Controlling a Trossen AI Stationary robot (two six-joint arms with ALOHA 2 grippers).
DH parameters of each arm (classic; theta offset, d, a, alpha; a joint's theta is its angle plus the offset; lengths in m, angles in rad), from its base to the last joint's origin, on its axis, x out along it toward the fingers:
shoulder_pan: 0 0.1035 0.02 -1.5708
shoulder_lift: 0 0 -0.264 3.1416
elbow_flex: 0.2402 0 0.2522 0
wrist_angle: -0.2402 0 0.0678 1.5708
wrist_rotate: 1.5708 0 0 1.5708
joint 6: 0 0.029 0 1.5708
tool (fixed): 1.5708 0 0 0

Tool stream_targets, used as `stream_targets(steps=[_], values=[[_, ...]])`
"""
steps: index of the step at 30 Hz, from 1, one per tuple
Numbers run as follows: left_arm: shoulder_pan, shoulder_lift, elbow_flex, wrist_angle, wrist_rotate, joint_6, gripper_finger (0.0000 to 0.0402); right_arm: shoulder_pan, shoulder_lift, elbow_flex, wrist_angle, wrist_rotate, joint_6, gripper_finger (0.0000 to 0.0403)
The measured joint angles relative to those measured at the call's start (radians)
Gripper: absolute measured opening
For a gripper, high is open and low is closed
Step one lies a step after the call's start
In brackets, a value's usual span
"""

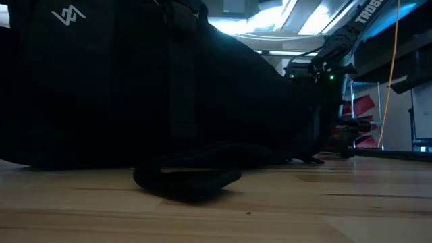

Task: Unpack backpack
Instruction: Put the pink cellphone into the black backpack

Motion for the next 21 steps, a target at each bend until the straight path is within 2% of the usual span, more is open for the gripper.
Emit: stream_targets(steps=[13, 21], values=[[0.000, 0.000, 0.000, 0.000, 0.000, 0.000, 0.0006, 0.000, 0.000, 0.000, 0.001, 0.000, 0.007, 0.0352], [0.000, 0.000, 0.000, 0.000, 0.000, 0.000, 0.0006, 0.000, 0.000, -0.001, 0.005, 0.002, -0.042, 0.0353]])
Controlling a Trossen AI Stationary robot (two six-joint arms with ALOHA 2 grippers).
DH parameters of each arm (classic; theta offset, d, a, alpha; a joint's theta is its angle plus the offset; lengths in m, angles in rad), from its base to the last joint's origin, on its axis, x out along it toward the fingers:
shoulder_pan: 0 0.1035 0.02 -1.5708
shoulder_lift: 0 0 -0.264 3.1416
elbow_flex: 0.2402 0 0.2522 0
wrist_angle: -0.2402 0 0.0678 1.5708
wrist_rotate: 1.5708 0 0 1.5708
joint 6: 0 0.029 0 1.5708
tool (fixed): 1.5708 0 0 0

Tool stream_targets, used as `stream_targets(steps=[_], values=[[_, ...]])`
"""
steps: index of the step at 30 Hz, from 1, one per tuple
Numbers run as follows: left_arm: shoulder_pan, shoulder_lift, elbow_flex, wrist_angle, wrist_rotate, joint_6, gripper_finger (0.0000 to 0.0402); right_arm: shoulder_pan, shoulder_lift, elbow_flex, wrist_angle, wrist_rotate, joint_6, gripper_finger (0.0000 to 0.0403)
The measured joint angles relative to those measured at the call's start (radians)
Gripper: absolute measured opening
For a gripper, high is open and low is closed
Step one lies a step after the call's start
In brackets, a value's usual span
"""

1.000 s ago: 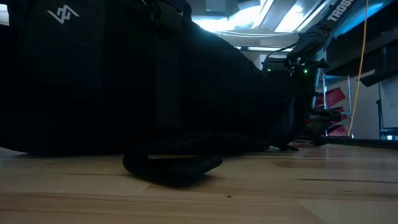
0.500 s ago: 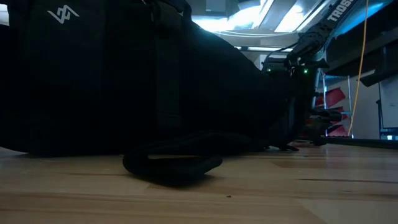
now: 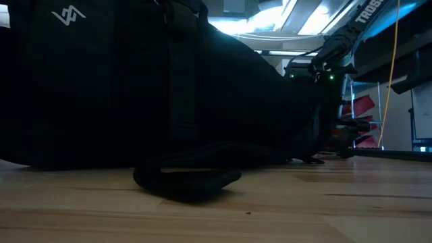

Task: Unpack backpack
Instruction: Put the pink cellphone into the black backpack

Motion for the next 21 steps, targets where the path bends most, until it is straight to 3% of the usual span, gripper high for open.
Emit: stream_targets(steps=[21], values=[[0.000, 0.000, 0.000, 0.000, 0.000, 0.000, 0.0006, 0.000, 0.000, -0.001, 0.034, -0.016, -0.016, 0.0353]])
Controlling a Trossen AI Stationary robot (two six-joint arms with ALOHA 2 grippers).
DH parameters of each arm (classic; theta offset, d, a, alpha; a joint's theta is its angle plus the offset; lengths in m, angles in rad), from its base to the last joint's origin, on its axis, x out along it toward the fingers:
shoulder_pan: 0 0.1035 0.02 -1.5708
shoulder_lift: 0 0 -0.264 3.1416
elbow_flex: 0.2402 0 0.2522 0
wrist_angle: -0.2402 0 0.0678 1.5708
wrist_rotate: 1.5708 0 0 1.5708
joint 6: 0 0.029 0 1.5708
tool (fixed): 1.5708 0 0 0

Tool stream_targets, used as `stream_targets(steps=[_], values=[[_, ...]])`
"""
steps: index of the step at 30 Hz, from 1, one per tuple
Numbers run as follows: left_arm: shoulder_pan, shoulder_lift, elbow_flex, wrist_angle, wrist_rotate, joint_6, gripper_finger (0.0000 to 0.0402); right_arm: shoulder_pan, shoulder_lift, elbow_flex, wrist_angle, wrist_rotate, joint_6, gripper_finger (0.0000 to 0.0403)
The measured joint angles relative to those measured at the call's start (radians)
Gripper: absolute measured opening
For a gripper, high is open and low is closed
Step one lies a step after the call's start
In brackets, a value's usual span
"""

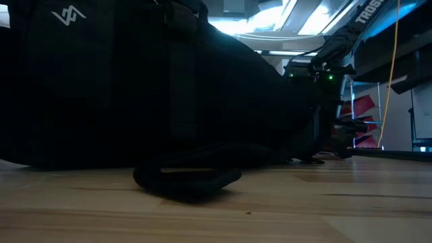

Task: Unpack backpack
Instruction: Put the pink cellphone into the black backpack

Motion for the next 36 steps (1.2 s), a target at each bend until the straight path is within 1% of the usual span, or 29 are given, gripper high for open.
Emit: stream_targets(steps=[5, 11, 16, 22, 28, 32, 36], values=[[0.000, 0.000, 0.000, 0.000, 0.000, 0.000, 0.0006, 0.000, 0.000, 0.000, 0.007, -0.003, -0.003, 0.0353], [0.000, 0.000, 0.000, 0.000, 0.000, 0.000, 0.0006, 0.000, 0.000, 0.000, 0.022, -0.021, -0.091, 0.0353], [0.000, 0.000, 0.000, 0.000, 0.000, 0.000, 0.0005, 0.000, 0.000, 0.000, 0.021, -0.023, -0.105, 0.0352], [0.000, 0.000, 0.000, 0.000, 0.000, 0.000, 0.0005, -0.002, 0.000, 0.002, 0.021, -0.050, -0.147, 0.0336], [0.000, 0.000, 0.000, 0.000, 0.000, 0.000, 0.0005, -0.001, 0.000, 0.002, 0.019, -0.054, -0.176, 0.0347], [0.000, 0.000, 0.000, 0.000, 0.000, 0.000, 0.0006, -0.001, -0.001, 0.002, 0.017, -0.054, -0.179, 0.0339], [0.000, 0.000, 0.000, 0.000, 0.000, 0.000, 0.0005, -0.001, 0.003, 0.037, -0.033, -0.054, -0.218, 0.0336]])
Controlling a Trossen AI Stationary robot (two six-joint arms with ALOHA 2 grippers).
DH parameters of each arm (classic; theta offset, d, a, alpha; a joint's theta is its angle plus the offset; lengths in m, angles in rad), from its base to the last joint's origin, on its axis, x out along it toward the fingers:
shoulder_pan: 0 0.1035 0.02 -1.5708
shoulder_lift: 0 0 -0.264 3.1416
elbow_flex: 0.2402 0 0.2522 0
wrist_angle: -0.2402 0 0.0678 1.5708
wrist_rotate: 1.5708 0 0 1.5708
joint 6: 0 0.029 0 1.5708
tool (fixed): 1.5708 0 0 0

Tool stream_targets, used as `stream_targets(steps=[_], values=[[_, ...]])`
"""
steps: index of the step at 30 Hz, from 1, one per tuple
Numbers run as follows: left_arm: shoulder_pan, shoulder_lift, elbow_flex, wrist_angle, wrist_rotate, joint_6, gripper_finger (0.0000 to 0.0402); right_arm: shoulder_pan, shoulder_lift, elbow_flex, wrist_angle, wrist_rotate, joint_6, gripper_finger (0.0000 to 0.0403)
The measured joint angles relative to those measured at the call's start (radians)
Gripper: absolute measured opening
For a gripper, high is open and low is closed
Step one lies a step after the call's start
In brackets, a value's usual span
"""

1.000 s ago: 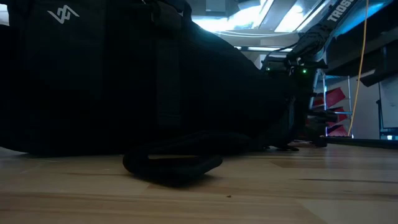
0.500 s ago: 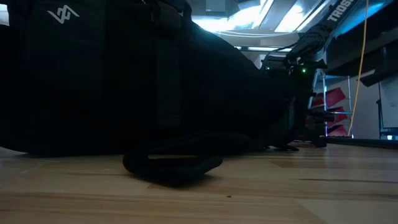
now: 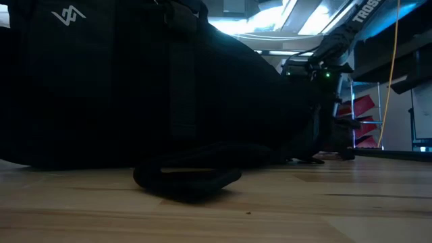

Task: Unpack backpack
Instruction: Put the pink cellphone into the black backpack

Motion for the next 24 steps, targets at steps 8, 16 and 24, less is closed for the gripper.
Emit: stream_targets(steps=[8, 16, 24], values=[[0.000, 0.000, 0.000, 0.000, 0.000, 0.000, 0.0006, -0.002, 0.000, 0.142, -0.180, 0.060, -0.048, 0.0336], [0.000, 0.000, 0.000, 0.000, 0.000, 0.000, 0.0005, -0.002, -0.002, 0.278, -0.404, 0.104, -0.077, 0.0337], [0.000, 0.000, 0.000, 0.000, 0.000, 0.000, 0.0006, -0.002, -0.002, 0.436, -0.654, 0.167, -0.113, 0.0337]])
